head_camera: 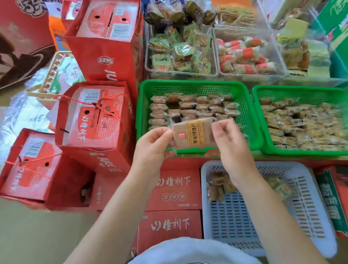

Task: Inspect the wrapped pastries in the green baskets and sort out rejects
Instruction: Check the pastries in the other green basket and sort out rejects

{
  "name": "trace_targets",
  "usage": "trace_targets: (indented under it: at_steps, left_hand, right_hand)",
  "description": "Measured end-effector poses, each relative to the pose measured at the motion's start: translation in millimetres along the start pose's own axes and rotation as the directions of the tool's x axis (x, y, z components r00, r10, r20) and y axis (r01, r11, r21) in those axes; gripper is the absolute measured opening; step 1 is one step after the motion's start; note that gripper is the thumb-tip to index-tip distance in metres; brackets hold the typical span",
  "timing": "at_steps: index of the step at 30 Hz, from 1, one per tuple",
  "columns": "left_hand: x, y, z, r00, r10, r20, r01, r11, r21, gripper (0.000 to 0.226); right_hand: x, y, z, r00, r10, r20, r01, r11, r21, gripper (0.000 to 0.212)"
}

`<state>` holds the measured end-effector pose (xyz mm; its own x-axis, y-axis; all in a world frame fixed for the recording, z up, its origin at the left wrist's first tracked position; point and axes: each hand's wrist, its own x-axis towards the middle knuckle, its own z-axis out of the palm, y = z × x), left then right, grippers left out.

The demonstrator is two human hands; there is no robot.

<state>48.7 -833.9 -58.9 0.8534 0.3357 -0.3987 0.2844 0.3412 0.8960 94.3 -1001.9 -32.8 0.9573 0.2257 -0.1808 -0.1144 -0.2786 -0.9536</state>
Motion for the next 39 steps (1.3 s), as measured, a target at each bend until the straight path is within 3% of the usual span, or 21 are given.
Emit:
trace_targets:
  at_steps: [4, 6, 9, 11, 13, 17, 24, 26, 29, 31, 33, 35, 36, 39]
  left_hand:
    - [-16.7, -1.3, -3.1, 0.999, -0.002, 0.048, 0.002, 1.0, 0.01, 0.021]
    - [-22.2, 0.3, -4.8, 0.997, 0.025, 0.069, -0.025, 1.0, 0.009, 0.014]
    - [-29.4, 2.1, -1.3, 0.995, 0.067, 0.076, -0.072, 0.995, 0.064, 0.016]
    - [-34.5, 3.0, 2.9, 0.995, 0.084, 0.059, -0.09, 0.989, 0.117, 0.014]
    - [-38.1, 3.6, 5.2, 0.987, 0.15, 0.05, -0.156, 0.971, 0.179, 0.013]
    - [-42.0, 6.4, 3.6, 0.963, 0.264, 0.048, -0.268, 0.939, 0.214, 0.013]
    - [-43.7, 9.7, 0.7, 0.978, 0.199, 0.067, -0.203, 0.977, 0.072, 0.011]
    - [-39.3, 5.6, -1.8, 0.979, 0.199, 0.05, -0.204, 0.97, 0.132, 0.009]
    - [-29.3, -1.9, -7.2, 0.896, 0.444, -0.02, -0.378, 0.786, 0.489, 0.008]
    - [-27.6, 1.0, -4.1, 0.81, 0.567, 0.152, -0.542, 0.622, 0.566, 0.018]
    - [-24.3, 2.5, 2.7, 0.751, 0.521, 0.405, -0.65, 0.48, 0.589, 0.048]
    - [-20.7, 1.7, 9.3, 0.731, 0.471, 0.493, -0.678, 0.423, 0.601, 0.058]
    - [-17.9, 0.6, 10.1, 0.747, 0.486, 0.454, -0.661, 0.466, 0.588, 0.055]
    - [-7.4, 4.7, 3.4, 0.88, 0.406, 0.248, -0.475, 0.767, 0.43, 0.036]
  right_hand:
    - [-16.0, 0.0, -4.0, 0.996, 0.084, 0.033, -0.087, 0.988, 0.129, 0.019]
    - [-20.8, 0.8, -7.8, 0.996, 0.07, -0.056, -0.061, 0.985, 0.159, 0.016]
    - [-25.6, 3.4, -8.9, 0.98, -0.068, -0.186, 0.062, 0.997, -0.037, 0.016]
    - [-28.1, 5.0, -7.5, 0.963, -0.18, -0.201, 0.148, 0.975, -0.165, 0.017]
    - [-30.0, 3.9, -5.4, 0.95, -0.241, -0.199, 0.204, 0.961, -0.186, 0.016]
    - [-31.6, -0.3, -3.7, 0.952, -0.187, -0.242, 0.175, 0.982, -0.071, 0.015]
    - [-27.3, -1.7, -4.4, 0.98, -0.021, -0.2, 0.058, 0.981, 0.183, 0.014]
    - [-27.0, -4.7, -4.9, 0.985, 0.013, -0.171, 0.034, 0.962, 0.271, 0.013]
    - [-23.6, -11.8, -10.3, 0.985, 0.111, -0.135, -0.051, 0.921, 0.387, 0.012]
    - [-20.1, -14.5, -11.6, 0.981, 0.161, -0.109, -0.105, 0.911, 0.398, 0.013]
    - [-15.9, -16.5, -8.0, 0.976, 0.214, -0.052, -0.169, 0.88, 0.443, 0.013]
    - [-9.8, -18.1, -2.9, 0.959, 0.281, 0.039, -0.257, 0.801, 0.54, 0.014]
    - [-6.1, -18.6, -1.4, 0.947, 0.309, 0.082, -0.296, 0.752, 0.589, 0.016]
    - [7.2, -15.0, -3.8, 0.924, 0.365, 0.117, -0.35, 0.68, 0.644, 0.017]
